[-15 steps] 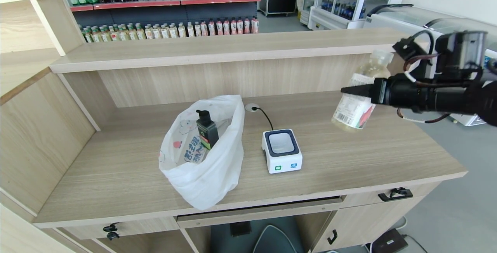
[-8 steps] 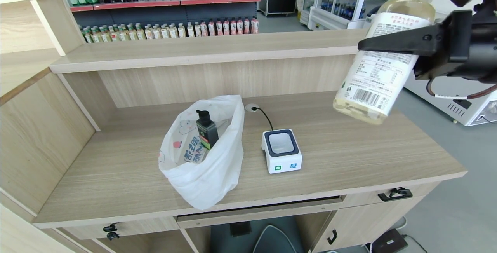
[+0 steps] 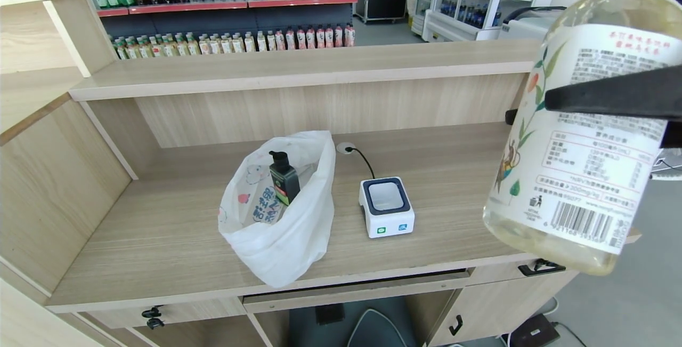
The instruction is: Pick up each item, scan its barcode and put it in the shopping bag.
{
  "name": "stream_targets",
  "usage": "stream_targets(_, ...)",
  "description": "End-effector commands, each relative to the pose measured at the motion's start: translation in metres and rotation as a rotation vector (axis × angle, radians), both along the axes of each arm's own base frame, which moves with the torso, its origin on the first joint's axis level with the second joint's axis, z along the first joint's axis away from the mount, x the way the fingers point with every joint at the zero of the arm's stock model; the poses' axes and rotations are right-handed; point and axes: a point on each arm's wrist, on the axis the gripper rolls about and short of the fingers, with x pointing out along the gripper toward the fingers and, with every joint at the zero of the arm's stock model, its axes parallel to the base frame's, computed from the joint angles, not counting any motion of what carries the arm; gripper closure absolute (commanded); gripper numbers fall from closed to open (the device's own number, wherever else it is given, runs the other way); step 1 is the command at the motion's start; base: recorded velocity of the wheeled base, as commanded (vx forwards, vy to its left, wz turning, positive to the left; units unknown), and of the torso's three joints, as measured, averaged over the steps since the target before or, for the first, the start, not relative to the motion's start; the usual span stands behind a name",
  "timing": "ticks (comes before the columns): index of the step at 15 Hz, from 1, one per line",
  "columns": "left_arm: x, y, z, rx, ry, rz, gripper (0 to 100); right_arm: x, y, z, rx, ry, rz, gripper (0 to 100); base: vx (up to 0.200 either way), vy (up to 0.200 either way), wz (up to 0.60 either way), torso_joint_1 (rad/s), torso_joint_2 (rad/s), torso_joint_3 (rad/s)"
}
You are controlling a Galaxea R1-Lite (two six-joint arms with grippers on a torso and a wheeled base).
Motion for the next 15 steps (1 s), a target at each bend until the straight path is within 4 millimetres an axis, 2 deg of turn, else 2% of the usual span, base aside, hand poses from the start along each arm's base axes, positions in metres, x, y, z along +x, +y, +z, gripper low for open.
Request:
stream_targets(1,0.000,0.000,0.000,0.000,0.000,0.000,0,-0.017,-0.002,-0.006,-0.006,-0.017,0.031,100,0.000,0.000,0.00,0.000,0.00,0.000)
stream_targets(8,0.000,0.000,0.000,0.000,0.000,0.000,0,-0.033,-0.005,-0.015,-0.025,-0.062,0.078,100,0.000,0.000,0.00,0.000,0.00,0.000)
stream_targets(15,0.000,0.000,0.000,0.000,0.000,0.000,0,-0.033,-0.004,-0.018,-0.029,-0.058,0.084,100,0.000,0.000,0.00,0.000,0.00,0.000)
